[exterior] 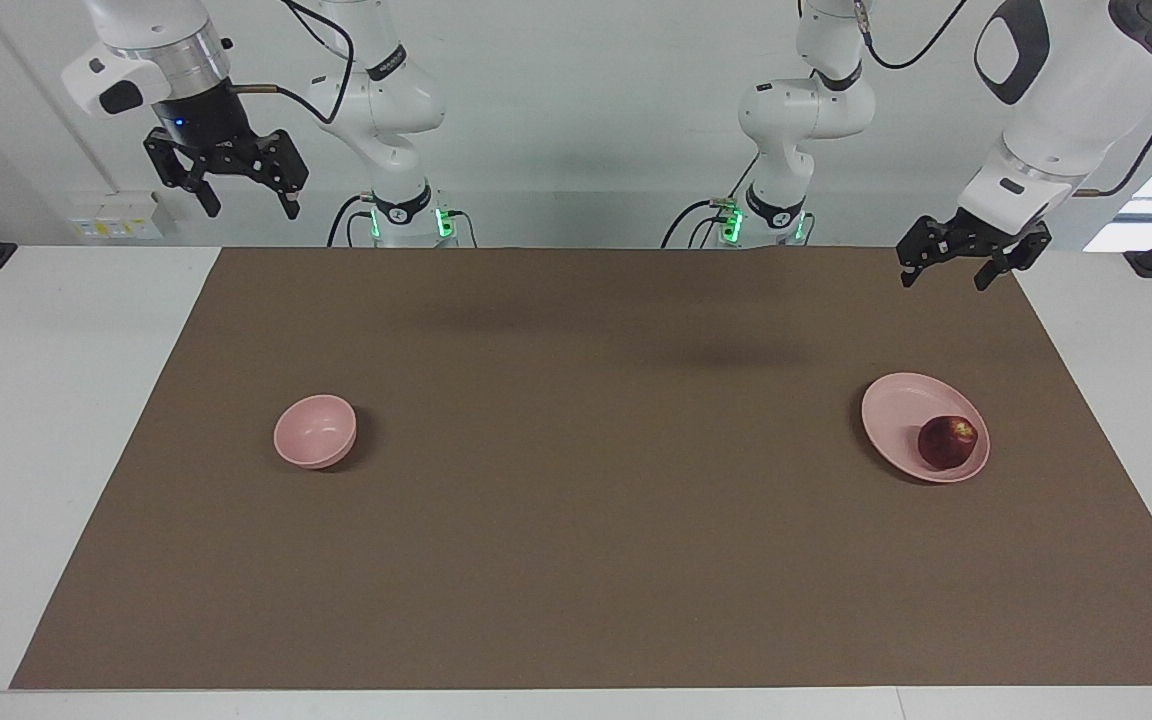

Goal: Move apple from plate to bowl
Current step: 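Lower the left gripper onto the red apple on the plate and grasp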

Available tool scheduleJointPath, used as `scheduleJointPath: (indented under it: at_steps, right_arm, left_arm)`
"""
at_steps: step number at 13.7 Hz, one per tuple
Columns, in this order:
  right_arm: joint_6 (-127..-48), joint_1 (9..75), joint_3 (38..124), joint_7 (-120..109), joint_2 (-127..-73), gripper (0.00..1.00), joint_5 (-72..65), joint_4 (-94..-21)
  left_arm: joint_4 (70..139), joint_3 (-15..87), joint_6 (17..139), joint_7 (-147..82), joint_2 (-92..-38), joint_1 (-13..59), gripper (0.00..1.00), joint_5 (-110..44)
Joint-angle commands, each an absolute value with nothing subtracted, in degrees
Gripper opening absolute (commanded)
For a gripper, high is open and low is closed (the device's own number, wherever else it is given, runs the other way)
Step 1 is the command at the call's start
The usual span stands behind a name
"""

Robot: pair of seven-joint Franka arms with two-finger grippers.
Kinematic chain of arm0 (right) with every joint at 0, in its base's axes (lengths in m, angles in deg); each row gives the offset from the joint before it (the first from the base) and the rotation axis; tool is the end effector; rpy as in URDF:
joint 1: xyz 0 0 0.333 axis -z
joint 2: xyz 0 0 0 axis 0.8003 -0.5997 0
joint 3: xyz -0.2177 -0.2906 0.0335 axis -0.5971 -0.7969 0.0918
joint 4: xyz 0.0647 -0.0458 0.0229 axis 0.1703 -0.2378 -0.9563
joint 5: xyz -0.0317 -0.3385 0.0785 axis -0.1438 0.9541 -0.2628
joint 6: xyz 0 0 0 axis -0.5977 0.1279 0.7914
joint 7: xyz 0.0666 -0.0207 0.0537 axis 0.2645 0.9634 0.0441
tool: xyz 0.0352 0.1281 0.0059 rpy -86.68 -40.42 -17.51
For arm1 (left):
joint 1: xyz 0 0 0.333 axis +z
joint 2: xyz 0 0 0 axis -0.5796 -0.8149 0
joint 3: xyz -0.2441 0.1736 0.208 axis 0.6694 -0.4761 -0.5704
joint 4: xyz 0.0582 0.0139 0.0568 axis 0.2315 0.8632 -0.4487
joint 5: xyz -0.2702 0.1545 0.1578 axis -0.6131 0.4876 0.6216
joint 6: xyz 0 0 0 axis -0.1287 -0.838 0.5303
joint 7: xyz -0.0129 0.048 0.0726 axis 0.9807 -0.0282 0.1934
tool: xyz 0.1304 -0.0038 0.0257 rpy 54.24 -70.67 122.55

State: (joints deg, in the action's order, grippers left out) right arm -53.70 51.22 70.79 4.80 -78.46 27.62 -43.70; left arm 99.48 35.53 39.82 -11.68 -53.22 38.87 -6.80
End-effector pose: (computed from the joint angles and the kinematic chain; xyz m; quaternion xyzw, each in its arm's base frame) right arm 0.4573 -0.0115 0.6942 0.9996 -0.0266 0.0015 0.0003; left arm 0.5023 0.0105 0.5757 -0.9992 0.0373 0.0155 0.0073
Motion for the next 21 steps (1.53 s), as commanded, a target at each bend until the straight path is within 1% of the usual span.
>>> scheduleJointPath:
  at_steps: [1, 6, 15, 19, 21]
  right_arm:
    - [-54.1, 51.4, 70.9, 4.0, -77.6, 1.0, 27.2, -44.7]
    - [-54.1, 51.4, 70.9, 4.0, -77.6, 1.0, 27.2, -44.7]
    - [-54.1, 51.4, 70.9, 4.0, -77.6, 1.0, 27.2, -44.7]
    - [-54.1, 51.4, 70.9, 4.0, -77.6, 1.0, 27.2, -44.7]
    - [-54.1, 51.4, 70.9, 4.0, -77.6, 1.0, 27.2, -44.7]
  left_arm:
    - [104.7, 36.0, 45.4, -11.4, -52.4, 41.3, 1.0, -7.0]
    - [110.9, 35.9, 56.9, -11.4, -54.7, 43.0, 1.0, -7.0]
    - [110.8, 35.9, 70.4, -11.2, -64.2, 44.6, 1.0, -6.9]
    - [110.3, 35.9, 73.4, -8.0, -65.1, 45.0, 1.0, -6.6]
    - [109.9, 35.9, 76.2, -7.3, -67.5, 45.5, 1.0, -6.3]
